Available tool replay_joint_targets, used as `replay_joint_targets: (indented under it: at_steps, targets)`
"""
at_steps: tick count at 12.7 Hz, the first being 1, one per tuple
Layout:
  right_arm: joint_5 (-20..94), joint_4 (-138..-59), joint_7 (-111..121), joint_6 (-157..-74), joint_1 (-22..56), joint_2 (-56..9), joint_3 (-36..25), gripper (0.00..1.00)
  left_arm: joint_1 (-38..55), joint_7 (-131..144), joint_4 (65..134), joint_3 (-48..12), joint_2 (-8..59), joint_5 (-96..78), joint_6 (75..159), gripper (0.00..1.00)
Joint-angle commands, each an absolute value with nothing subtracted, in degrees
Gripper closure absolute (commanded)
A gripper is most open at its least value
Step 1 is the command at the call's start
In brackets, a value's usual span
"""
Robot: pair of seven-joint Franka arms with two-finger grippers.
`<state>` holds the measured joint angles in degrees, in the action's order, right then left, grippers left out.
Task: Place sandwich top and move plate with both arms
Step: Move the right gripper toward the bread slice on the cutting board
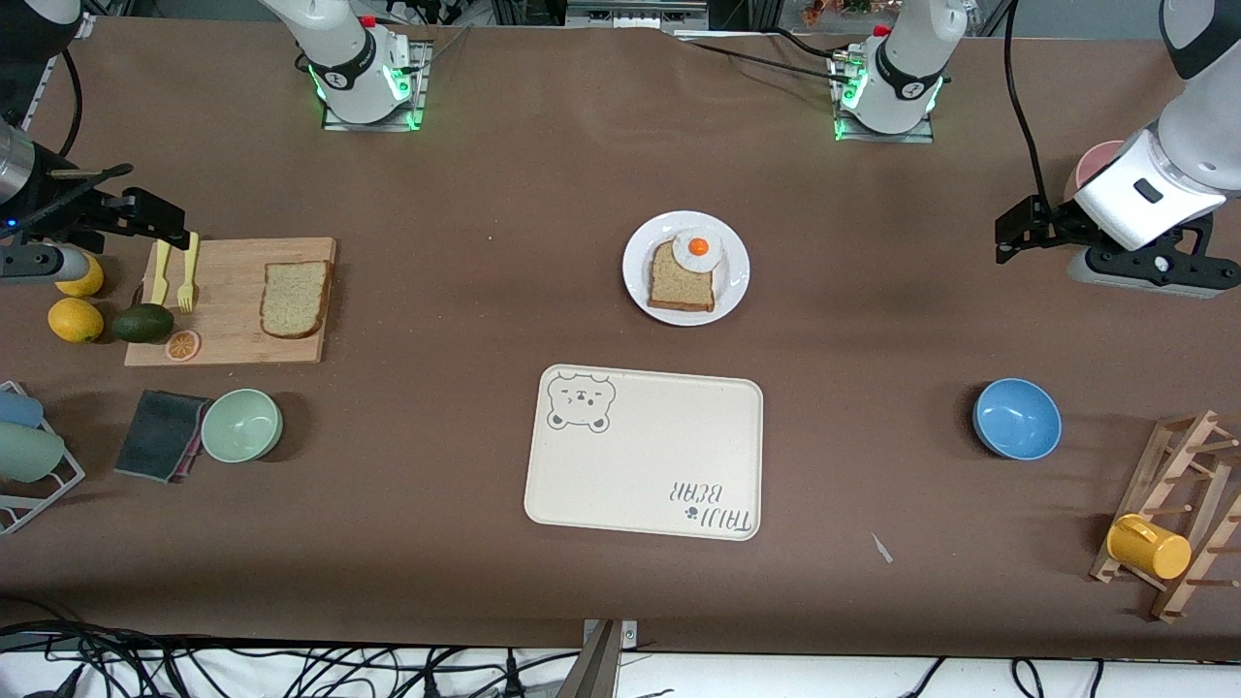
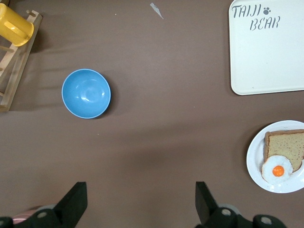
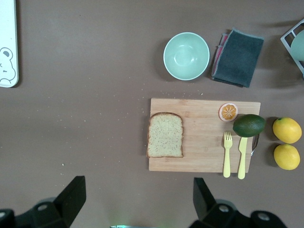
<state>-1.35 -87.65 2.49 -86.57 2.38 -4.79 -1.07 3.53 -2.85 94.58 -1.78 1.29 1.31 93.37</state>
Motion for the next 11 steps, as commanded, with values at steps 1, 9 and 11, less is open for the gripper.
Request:
replay_joint_targets:
  at_steps: [1, 9, 11]
  targets:
    - [-0.35, -86.92, 2.12, -85.52, 1.93, -3.88, -1.4, 0.0, 3.43, -2.64, 94.39, -1.67, 1.14, 0.79, 92.72, 0.0]
    - [-0.09, -85.96, 2.64, -85.87, 2.37, -6.32, -1.67, 0.0, 3.34, -2.64, 94.39, -1.67, 1.14, 0.79, 92.72, 0.0]
    - [0.44, -85.96, 2.29, -85.78, 2.37, -6.24, -1.67, 0.0, 3.34, -2.64, 94.39, -1.67, 1.14, 0.79, 92.72, 0.0]
